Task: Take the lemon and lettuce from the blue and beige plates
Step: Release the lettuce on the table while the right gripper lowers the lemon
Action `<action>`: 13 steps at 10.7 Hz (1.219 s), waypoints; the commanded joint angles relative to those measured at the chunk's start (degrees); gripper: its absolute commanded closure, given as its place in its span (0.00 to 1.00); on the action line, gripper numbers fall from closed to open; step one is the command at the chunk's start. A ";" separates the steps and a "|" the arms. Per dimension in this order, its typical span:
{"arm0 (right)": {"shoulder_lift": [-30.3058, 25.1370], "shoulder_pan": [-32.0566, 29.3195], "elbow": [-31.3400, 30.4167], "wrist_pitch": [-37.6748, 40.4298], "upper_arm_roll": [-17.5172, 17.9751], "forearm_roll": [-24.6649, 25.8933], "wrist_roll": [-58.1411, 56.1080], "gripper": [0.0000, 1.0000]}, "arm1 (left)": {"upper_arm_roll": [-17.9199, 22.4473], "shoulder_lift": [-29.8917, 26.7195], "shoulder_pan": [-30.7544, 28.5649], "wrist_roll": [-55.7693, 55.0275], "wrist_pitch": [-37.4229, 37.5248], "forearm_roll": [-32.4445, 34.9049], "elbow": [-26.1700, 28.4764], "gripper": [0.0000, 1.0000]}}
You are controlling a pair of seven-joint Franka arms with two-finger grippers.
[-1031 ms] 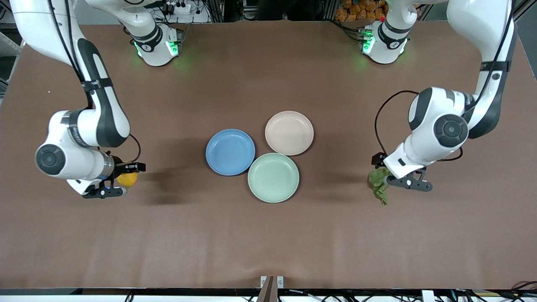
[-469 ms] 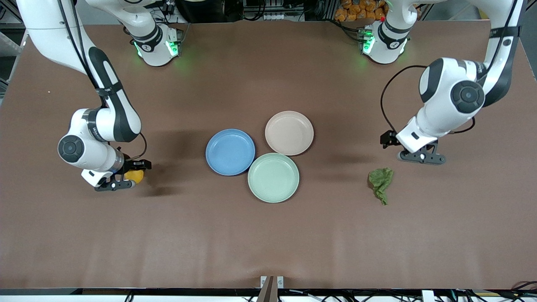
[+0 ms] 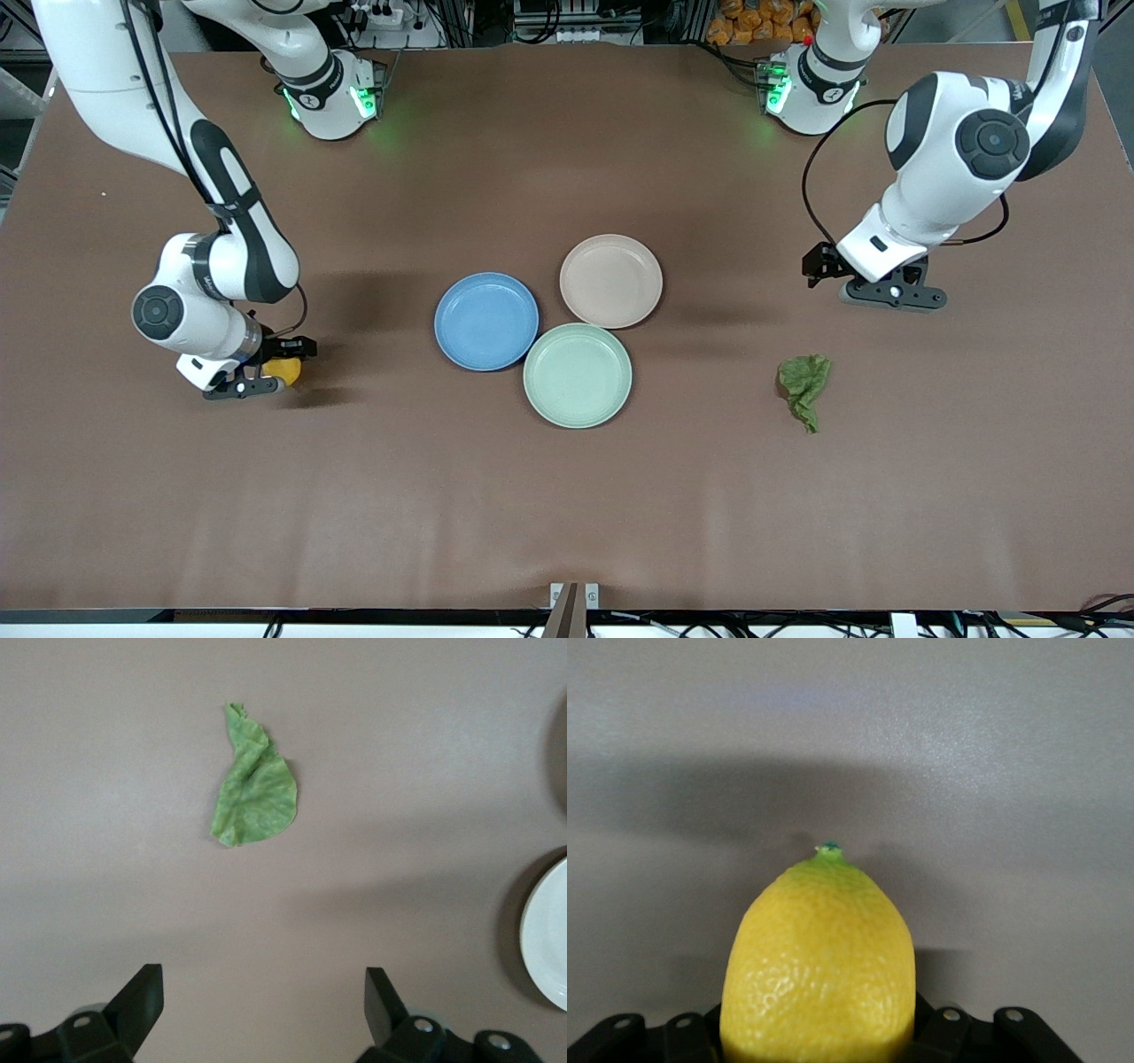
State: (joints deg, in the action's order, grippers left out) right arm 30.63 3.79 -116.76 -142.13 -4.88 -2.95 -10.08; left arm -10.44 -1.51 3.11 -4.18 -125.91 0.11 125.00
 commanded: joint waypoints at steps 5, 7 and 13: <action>2.07 -1.94 0.04 -3.07 0.84 0.93 -0.20 0.11 | 3.50 -0.78 3.31 0.57 8.36 -1.70 -14.22 0.00; 1.45 -1.86 0.65 -0.71 0.93 0.32 0.15 0.00 | 3.50 -0.25 3.22 0.58 16.54 -1.52 -20.64 0.00; -0.39 -2.38 12.33 20.55 0.84 -1.09 0.15 0.00 | 3.32 0.36 2.96 0.75 32.38 -0.02 -34.10 0.00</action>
State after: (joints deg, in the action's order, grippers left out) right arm 30.74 2.70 -107.02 -125.47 -4.85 -3.33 -9.97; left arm -7.44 -2.22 5.74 -4.16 -96.74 -0.30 95.06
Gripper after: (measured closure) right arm 0.000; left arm 0.000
